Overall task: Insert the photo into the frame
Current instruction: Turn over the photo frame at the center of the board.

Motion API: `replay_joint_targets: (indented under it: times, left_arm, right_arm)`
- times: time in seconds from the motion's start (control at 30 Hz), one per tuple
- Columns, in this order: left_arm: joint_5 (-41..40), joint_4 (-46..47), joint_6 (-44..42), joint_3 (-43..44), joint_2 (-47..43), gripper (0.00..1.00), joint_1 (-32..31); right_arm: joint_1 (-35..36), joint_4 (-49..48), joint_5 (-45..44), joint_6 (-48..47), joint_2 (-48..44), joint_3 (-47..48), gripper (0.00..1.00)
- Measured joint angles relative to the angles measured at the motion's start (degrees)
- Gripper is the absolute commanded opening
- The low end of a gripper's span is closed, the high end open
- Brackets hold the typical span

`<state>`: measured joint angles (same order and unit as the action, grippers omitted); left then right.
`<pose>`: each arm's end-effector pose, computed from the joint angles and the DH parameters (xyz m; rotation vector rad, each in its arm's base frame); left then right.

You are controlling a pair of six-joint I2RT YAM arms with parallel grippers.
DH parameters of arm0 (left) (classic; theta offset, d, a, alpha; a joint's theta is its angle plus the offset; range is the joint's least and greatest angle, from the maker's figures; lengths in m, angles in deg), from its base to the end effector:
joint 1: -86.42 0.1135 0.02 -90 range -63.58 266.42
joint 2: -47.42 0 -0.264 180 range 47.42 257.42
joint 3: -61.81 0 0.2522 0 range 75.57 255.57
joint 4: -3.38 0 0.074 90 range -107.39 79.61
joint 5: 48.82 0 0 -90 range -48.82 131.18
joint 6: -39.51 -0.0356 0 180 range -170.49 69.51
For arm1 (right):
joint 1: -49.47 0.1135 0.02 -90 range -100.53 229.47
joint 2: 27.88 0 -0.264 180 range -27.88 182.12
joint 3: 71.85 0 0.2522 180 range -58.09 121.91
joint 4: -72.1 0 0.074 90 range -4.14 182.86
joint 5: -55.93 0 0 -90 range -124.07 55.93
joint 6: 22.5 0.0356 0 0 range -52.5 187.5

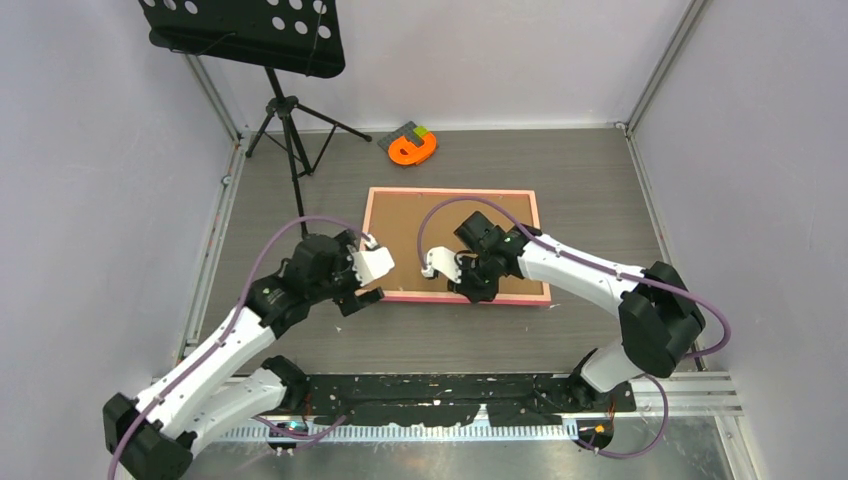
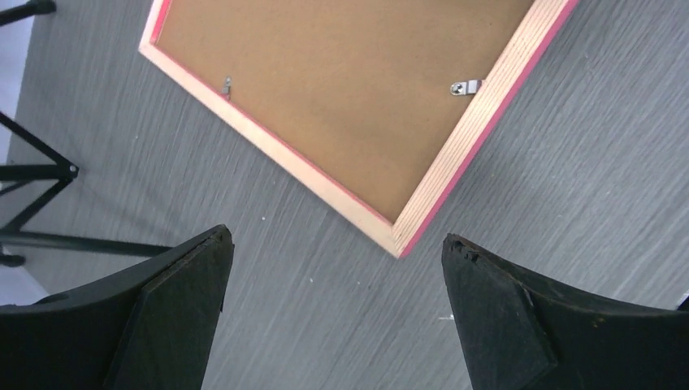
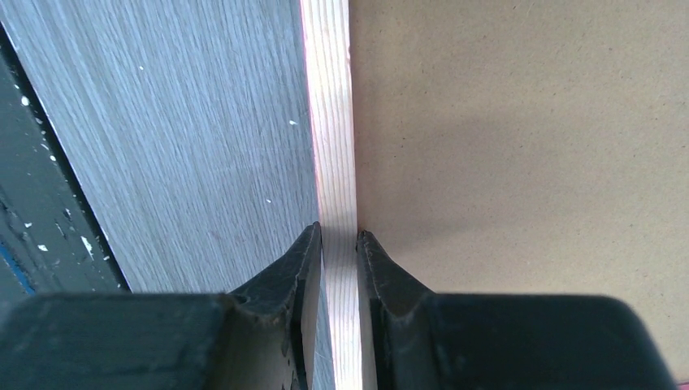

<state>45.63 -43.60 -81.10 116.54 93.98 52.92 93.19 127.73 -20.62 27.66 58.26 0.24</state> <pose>0.1431 -0.0980 0.2724 1.2285 1.8829 -0.1145 0.2000 0.2027 0.2138 -1.8931 2.0308 0.3439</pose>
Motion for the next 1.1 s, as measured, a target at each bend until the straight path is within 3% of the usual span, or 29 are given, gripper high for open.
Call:
replay_joint_targets:
  times: [0.23,0.83,1.1]
  left_arm:
    - [-4.92,4.68,-1.60,0.00,8.98,1.00,-6.58]
    - [-9.49,17.09,-4.50,-7.48,5.55,0.98,-18.08]
    - [-13.25,25.31,-10.29,-10.01,10.21,0.93,-22.69]
  right_arm:
    - [-1.49,2.75,3.04,1.01,1.14,4.07,0.06]
    - [-6.27,8.11,8.41,2.25,2.80,10.84,0.06]
    - [-7.52,10.08,10.16,2.62,3.67,13.46,0.06]
